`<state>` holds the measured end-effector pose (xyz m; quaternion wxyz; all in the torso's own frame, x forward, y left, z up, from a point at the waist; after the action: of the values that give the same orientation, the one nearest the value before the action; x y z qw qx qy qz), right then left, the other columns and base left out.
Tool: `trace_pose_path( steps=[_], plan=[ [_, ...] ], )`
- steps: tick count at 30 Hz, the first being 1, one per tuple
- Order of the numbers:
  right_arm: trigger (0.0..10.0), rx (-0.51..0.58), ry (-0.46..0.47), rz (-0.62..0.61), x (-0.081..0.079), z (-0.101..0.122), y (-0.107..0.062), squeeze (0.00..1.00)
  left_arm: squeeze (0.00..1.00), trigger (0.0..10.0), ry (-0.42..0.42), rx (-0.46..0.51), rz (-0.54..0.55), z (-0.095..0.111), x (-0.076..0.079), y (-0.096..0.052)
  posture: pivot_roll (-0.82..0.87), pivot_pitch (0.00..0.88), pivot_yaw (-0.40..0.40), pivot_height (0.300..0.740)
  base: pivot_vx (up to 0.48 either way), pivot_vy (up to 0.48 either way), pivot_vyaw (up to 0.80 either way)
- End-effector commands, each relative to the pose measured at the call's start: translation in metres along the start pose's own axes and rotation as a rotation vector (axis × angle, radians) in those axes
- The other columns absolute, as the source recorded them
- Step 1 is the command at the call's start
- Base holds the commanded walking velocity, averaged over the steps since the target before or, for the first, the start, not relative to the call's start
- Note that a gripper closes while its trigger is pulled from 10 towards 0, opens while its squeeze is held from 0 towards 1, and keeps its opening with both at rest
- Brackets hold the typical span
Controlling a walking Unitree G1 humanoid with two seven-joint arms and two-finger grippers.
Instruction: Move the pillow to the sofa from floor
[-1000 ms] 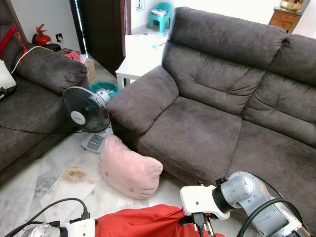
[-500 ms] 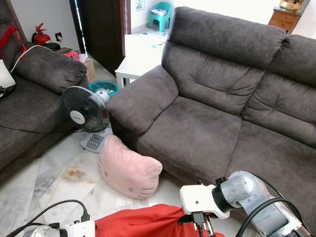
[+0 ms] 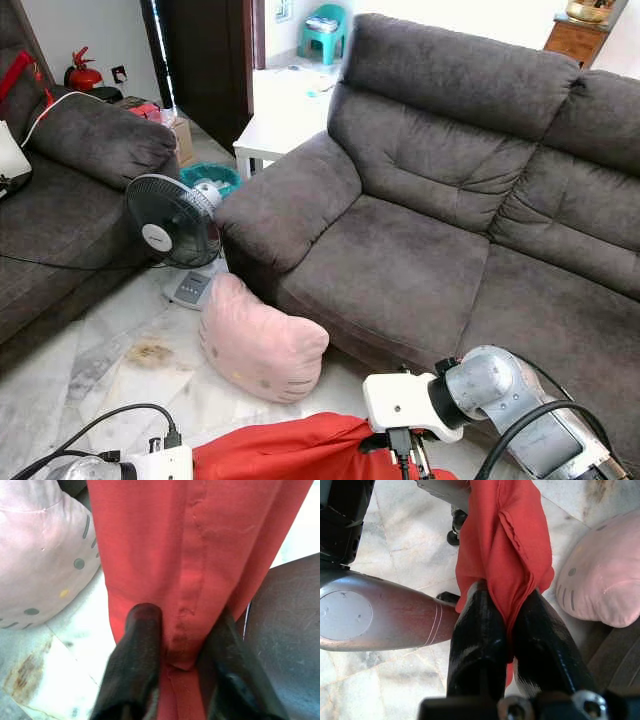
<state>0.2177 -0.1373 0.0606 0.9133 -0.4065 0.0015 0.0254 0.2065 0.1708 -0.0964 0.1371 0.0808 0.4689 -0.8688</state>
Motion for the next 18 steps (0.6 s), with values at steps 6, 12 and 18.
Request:
trace_pose_path(
  steps=[6, 12, 18],
  plan=[
    [10.0, 0.045, -0.06, -0.038, 0.009, 0.018, -0.009, 0.0, 0.0, 0.0, -0.003, -0.022, -0.003, -0.004, 0.002, 0.0, 0.09, 0.0, -0.109, 0.74, 0.0, 0.0, 0.0],
    [10.0, 0.048, -0.055, -0.035, 0.007, 0.018, -0.008, 0.0, 0.0, 0.0, 0.014, -0.005, 0.029, -0.001, -0.003, 0.0, 0.09, 0.0, -0.109, 0.74, 0.0, 0.0, 0.0],
    [10.0, 0.049, -0.037, -0.041, 0.007, 0.013, -0.005, 0.0, 0.0, 0.0, 0.023, 0.015, 0.052, 0.004, -0.008, 0.001, 0.1, 0.0, -0.106, 0.74, 0.0, 0.0, 0.0]
  ],
)
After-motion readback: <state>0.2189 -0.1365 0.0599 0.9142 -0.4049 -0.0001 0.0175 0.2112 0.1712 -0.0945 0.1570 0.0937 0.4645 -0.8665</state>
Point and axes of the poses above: a point about 5 cm out from each wrist's last joint towards the gripper, its own y axis pointing out of the wrist towards the gripper, its own z axis along the axis of the wrist's last joint, x = y × z, the point moved 6 cm from there along y, pointing out of the wrist towards the gripper, and after that the axes turned 4 degrees about y, right-handed, at the moved point
